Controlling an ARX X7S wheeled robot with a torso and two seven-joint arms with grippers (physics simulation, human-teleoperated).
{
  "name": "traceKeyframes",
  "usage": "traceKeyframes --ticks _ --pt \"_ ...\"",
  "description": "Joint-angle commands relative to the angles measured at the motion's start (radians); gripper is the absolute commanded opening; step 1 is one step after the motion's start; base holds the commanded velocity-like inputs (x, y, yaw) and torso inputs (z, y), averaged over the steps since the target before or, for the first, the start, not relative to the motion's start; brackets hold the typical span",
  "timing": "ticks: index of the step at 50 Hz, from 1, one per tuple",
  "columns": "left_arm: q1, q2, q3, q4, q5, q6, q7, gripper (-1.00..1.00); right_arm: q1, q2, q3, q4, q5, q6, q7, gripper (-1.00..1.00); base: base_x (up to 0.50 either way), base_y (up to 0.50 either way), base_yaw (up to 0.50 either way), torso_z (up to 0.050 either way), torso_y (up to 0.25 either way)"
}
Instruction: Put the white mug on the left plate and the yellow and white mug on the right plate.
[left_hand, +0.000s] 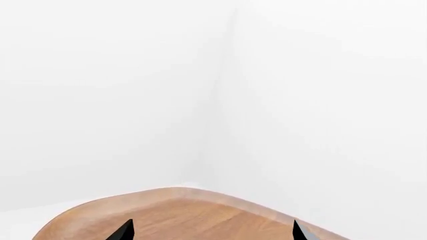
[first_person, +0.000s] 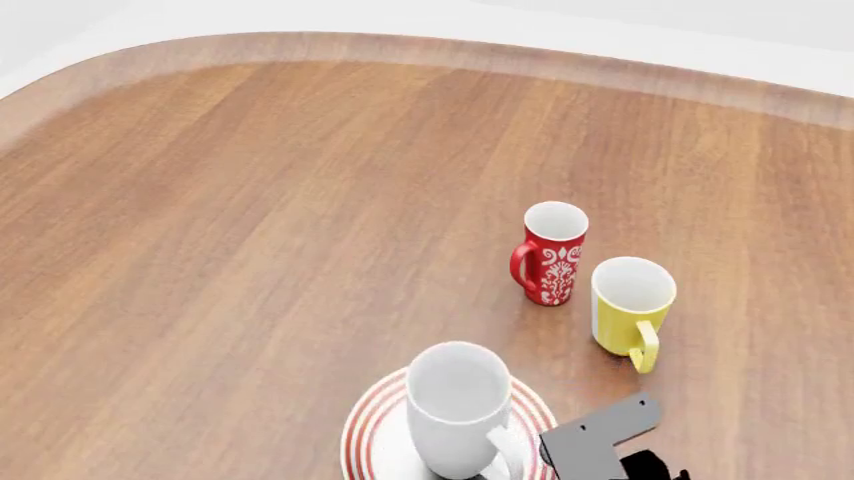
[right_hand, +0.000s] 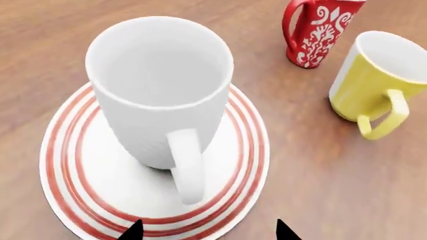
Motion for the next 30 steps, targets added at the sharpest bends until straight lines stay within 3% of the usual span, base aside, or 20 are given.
traceKeyframes --ticks 1,17,30 --pt "-0.007 -0.004 0.004 0.000 -0.004 -0.002 -0.005 1.00 -0.128 0.078 0.082 -0.220 0.049 0.072 0.015 1.00 0.00 0.00 0.00 0.000 0.000" --pt "-0.017 -0.008 0.012 -0.007 -0.006 -0.001 -0.005 1.00 -0.135 0.037 0.311 -0.430 0.132 -0.059 0.115 1.00 0.00 0.00 0.00 0.000 0.000" --pt "-0.011 -0.011 0.010 -0.002 -0.010 0.004 -0.007 1.00 -0.029 -0.035 0.382 -0.352 0.134 -0.043 0.238 1.00 0.00 0.00 0.00 0.000 0.000"
